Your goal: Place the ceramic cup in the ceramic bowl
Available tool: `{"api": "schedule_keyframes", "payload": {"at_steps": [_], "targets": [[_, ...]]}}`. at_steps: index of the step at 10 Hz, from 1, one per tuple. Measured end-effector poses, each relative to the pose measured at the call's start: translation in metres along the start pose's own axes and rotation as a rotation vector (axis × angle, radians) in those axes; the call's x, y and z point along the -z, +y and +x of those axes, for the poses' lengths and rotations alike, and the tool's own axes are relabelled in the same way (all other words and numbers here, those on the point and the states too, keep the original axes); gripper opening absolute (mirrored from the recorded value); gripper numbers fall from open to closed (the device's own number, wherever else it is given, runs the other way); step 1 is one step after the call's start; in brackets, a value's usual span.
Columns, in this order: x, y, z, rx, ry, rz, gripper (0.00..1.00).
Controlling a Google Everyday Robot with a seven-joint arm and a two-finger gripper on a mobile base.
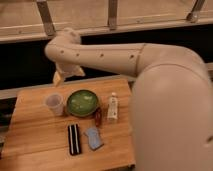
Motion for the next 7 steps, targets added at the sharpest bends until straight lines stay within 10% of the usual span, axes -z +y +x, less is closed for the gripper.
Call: {"api": "schedule_keyframes", "payload": {"at_steps": [4,7], "targets": [[-0.025,0.082,-0.018,0.142,0.048,-0.011,0.8],[-0.046,0.069,-0.014,0.117,0.083,-0.002,0.8]]}}
